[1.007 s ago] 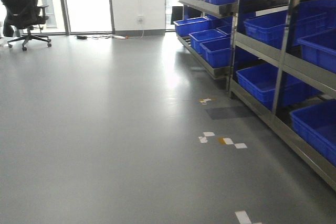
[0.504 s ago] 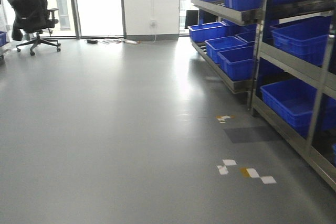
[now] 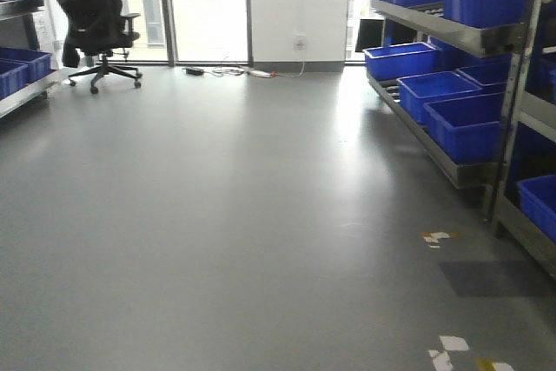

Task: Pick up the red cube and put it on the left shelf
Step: 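Drive the base to the shelf rack holding the red cube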

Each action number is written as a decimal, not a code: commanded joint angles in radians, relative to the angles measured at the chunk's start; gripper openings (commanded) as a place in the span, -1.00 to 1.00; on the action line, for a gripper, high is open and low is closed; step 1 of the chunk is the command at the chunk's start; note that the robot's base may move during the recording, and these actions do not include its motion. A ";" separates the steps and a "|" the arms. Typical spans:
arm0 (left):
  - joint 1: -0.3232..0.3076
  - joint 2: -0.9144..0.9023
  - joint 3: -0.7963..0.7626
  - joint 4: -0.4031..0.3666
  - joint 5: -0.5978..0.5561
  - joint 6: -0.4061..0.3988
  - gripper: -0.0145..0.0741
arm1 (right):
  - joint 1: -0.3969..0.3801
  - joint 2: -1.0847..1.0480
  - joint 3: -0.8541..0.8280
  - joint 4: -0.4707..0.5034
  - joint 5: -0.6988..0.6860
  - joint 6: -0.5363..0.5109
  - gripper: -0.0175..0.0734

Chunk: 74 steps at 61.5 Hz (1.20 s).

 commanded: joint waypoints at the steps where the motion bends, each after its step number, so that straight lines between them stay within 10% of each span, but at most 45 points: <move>1: 0.002 -0.017 0.023 -0.007 -0.086 -0.001 -0.44 | -0.004 0.015 -0.026 -0.012 -0.091 -0.008 -0.49; 74: -0.033 -0.017 0.023 -0.007 -0.086 -0.001 -0.44 | -0.004 0.015 -0.026 -0.012 -0.089 -0.008 -0.49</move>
